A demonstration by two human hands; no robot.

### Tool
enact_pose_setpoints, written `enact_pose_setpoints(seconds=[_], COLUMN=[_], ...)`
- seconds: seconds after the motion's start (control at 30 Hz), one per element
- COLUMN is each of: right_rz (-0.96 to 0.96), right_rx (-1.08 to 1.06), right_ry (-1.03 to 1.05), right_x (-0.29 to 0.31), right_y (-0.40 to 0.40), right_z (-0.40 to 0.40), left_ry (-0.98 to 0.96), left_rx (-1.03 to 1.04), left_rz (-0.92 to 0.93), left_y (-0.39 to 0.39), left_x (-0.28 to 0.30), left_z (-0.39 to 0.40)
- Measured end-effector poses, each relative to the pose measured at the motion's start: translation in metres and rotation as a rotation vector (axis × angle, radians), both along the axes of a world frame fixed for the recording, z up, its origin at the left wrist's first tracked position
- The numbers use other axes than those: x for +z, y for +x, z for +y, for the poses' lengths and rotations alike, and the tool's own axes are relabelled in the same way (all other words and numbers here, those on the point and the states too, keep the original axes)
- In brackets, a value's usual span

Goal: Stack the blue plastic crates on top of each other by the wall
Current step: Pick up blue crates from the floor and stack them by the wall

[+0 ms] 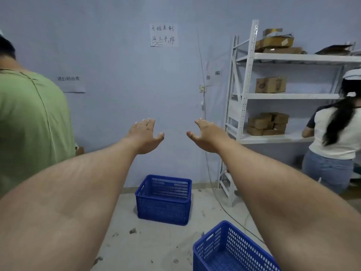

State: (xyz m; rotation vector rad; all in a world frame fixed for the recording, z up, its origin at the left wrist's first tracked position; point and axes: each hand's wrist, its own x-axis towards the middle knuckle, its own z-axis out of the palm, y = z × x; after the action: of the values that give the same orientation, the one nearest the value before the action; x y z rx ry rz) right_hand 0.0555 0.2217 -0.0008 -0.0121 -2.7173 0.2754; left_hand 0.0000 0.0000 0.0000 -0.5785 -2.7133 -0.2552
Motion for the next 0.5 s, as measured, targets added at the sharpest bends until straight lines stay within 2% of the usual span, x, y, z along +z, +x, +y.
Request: enact_pose_setpoints(seconds=[0.17, 0.5], right_rz=[0.002, -0.009], right_rx=[-0.031, -0.097], right_ry=[0.051, 0.165], right_x=[-0.016, -0.03], right_y=[-0.045, -0.172], right_z=[-0.008, -0.028], left_ry=[-0.013, -0.009], left_rx=[0.002, -0.035], left_rz=[-0.03, -0.001], left_y=[-0.041, -0.185], left_x=[-0.011, -0.026], left_z=[-0.012, -0.033])
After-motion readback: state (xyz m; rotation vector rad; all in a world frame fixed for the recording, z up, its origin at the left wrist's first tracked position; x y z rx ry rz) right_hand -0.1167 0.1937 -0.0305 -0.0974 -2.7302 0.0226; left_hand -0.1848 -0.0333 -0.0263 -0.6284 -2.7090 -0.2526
